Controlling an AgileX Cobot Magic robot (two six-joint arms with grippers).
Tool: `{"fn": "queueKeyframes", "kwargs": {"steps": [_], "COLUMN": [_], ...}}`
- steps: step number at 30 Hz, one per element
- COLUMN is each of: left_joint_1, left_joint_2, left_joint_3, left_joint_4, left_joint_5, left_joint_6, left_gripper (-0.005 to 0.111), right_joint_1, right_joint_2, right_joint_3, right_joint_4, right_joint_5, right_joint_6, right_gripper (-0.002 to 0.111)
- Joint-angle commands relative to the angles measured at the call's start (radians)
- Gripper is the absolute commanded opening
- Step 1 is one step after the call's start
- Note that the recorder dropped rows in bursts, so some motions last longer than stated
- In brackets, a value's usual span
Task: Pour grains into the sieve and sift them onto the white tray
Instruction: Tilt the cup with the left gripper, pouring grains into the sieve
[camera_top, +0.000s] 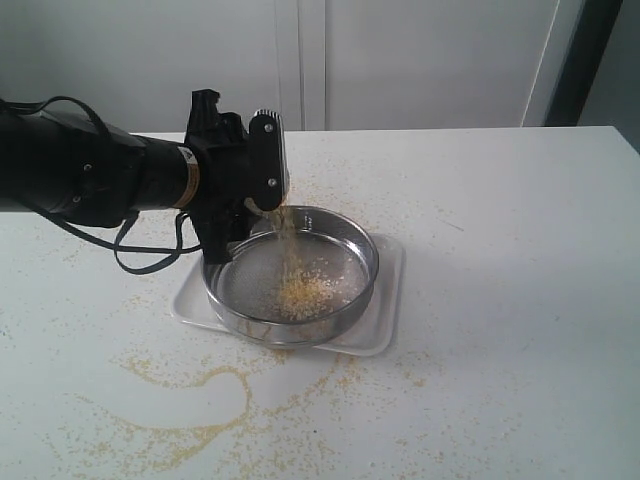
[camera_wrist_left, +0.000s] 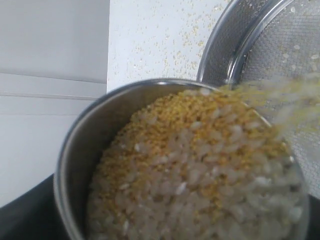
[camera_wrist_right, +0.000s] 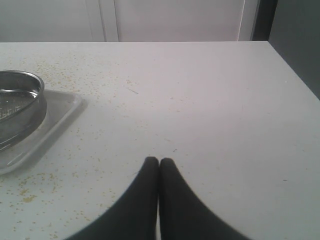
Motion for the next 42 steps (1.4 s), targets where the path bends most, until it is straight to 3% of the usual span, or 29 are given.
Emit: {"fn": "queueKeyframes", "kwargs": {"steps": [1,42], "left_joint_1": [-0.006,-0.006], "left_joint_2": [-0.013,-0.013], "left_joint_3": [-0.010,-0.010], "left_joint_4": [0.001,0.001], "left_joint_5": [0.018,0.024], "left_joint_6": [0.006,0.129], "left_gripper": [0.000,0.000], "right_joint_1": [0.001,0.001], "right_joint_2": [-0.006,-0.006], "right_joint_3": [0.007,0.007], "right_joint_4": [-0.002,-0.002], "right_joint_5": [-0.007,-0.007], "right_joint_6": [-0.001,-0.001], "right_gripper": [0.000,0.000]}}
